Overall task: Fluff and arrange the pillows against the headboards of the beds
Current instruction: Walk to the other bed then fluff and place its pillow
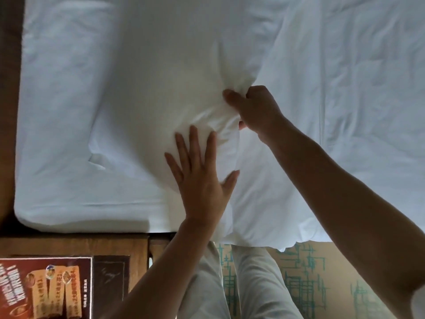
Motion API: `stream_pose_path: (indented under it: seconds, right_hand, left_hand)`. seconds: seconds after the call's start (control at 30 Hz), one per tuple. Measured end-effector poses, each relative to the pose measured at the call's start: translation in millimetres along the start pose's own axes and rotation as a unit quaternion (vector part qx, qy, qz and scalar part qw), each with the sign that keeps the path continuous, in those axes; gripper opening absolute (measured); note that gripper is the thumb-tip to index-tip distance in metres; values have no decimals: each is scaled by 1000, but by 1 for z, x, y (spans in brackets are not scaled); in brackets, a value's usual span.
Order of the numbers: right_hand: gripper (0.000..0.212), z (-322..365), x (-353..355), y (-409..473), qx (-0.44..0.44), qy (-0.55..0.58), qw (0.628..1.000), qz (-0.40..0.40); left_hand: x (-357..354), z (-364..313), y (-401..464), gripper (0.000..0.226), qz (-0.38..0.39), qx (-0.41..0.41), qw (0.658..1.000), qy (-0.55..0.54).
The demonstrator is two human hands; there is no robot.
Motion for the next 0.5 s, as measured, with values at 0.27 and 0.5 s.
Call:
stream_pose_path:
  seconds: [0.27, 0.5]
  right_hand:
    - [44, 35, -30, -3, 16, -29, 999, 37]
    - [84, 13, 21, 21, -130, 2, 991, -26]
  left_hand:
    - [57, 58, 45, 72, -41, -13, 999, 14]
    - [51, 57, 35, 74, 39, -38, 998, -40]
Point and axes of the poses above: each hand's wrist, its own y-axis towards the middle knuckle, its own x-axis out of the back of the hand, z = x × y, the point moved 5 cm from there along y, towards the middle knuckle, and after that the axes turned 2 degrees about -y, right-handed, at the moved point
